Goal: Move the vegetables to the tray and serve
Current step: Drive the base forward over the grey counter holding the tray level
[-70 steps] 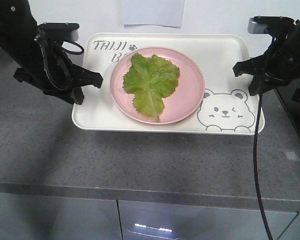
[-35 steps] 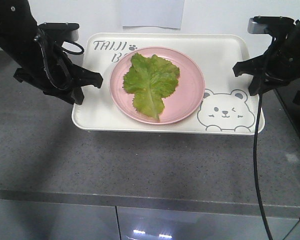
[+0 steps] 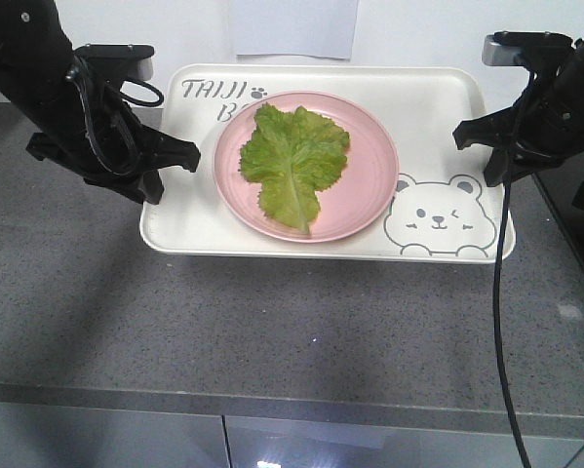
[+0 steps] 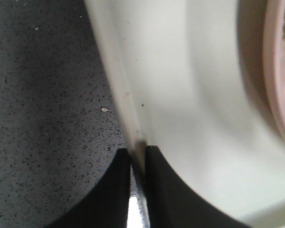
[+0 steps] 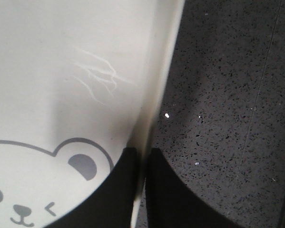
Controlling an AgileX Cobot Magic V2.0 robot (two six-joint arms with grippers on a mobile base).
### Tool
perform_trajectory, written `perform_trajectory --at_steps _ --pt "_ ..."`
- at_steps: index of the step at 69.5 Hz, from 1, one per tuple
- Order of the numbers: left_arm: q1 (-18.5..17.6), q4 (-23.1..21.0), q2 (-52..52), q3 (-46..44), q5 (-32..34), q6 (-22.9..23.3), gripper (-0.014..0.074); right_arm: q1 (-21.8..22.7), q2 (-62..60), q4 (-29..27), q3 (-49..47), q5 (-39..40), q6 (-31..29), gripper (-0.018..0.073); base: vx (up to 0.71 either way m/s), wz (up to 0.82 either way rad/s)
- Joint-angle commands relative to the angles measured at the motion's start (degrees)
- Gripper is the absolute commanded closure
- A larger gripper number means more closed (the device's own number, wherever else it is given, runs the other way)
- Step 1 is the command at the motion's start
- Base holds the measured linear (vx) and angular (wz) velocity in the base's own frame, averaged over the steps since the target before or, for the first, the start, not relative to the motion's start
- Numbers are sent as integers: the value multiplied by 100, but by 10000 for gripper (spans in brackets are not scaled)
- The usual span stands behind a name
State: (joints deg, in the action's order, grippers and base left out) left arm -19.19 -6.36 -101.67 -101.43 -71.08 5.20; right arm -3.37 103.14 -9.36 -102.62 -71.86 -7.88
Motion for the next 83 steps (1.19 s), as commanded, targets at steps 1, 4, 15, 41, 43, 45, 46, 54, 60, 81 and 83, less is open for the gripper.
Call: perform_trajectory --at_steps 1,4,15,41,43,45,46,54,60,81,83 --pt "-160 -897 315 -226 535 -145 602 -110 -319 -791 -157 -166 -235 565 3 0" --pt "-160 -897 315 -226 535 -145 602 -110 -319 -791 -157 -166 -235 565 3 0" --pt "-160 -897 315 -226 535 -145 602 -110 -319 -791 -157 -166 -235 565 3 0" --pt "-160 -897 315 -226 535 -145 602 -110 -319 -791 -157 -166 -235 565 4 0" --pt "-160 -897 315 -226 535 -145 602 -110 -319 -791 -157 -166 -235 565 4 0" --pt "-160 -897 315 -226 535 -145 602 -110 -319 -791 -157 -166 -235 565 4 0" --pt "-160 -897 315 -226 535 -145 602 -110 -319 -791 -157 -166 -235 565 4 0" --pt "-160 -897 315 -226 535 -145 602 -110 -319 -791 -157 -166 -235 565 4 0" --pt "-160 -897 315 -226 535 -145 602 -110 -319 -791 -157 -166 -235 565 4 0" --pt "-160 -897 315 -226 535 -145 602 -110 -319 -791 -157 -166 -235 565 4 0" --pt "-160 -897 315 -226 535 -145 602 -110 -319 -791 -157 -166 -235 565 4 0"
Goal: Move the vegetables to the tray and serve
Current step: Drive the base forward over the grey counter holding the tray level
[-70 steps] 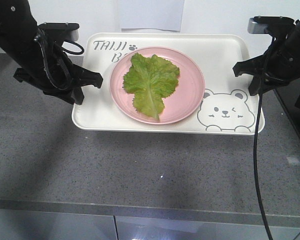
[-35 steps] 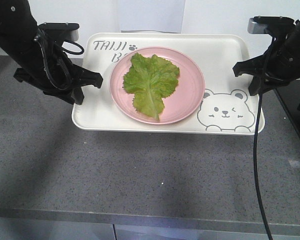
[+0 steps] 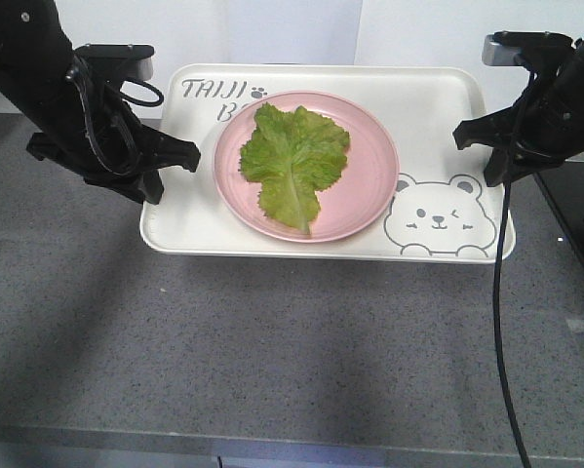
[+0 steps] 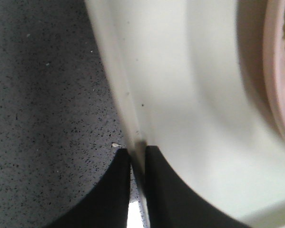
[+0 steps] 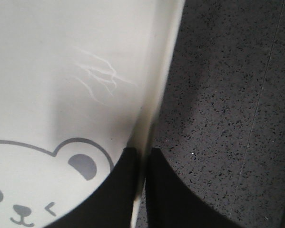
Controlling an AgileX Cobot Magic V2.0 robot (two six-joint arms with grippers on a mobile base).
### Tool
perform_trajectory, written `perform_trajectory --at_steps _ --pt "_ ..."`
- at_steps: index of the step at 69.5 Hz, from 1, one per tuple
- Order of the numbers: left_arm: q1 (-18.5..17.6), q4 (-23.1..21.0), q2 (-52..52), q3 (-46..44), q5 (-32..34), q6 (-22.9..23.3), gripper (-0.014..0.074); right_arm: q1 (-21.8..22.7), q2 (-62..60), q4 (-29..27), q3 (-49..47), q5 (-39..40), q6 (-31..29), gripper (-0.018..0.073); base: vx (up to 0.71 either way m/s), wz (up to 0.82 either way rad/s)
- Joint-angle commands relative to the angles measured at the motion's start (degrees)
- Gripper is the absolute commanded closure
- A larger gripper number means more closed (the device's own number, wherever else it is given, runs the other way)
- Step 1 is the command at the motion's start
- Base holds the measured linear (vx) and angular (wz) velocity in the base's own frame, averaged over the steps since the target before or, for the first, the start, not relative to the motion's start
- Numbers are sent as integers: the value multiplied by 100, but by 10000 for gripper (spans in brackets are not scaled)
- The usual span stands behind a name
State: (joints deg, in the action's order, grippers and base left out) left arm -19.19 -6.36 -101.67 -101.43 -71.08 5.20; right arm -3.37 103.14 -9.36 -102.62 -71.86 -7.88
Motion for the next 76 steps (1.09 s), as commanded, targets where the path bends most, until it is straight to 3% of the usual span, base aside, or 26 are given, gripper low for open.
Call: perform_trajectory --at_steps 1,76 --pt "-160 -897 315 -226 535 -145 602 -110 -319 -791 -157 -166 -235 565 4 0" --pt "-160 -897 315 -226 535 -145 602 -110 -319 -791 -157 -166 -235 565 3 0"
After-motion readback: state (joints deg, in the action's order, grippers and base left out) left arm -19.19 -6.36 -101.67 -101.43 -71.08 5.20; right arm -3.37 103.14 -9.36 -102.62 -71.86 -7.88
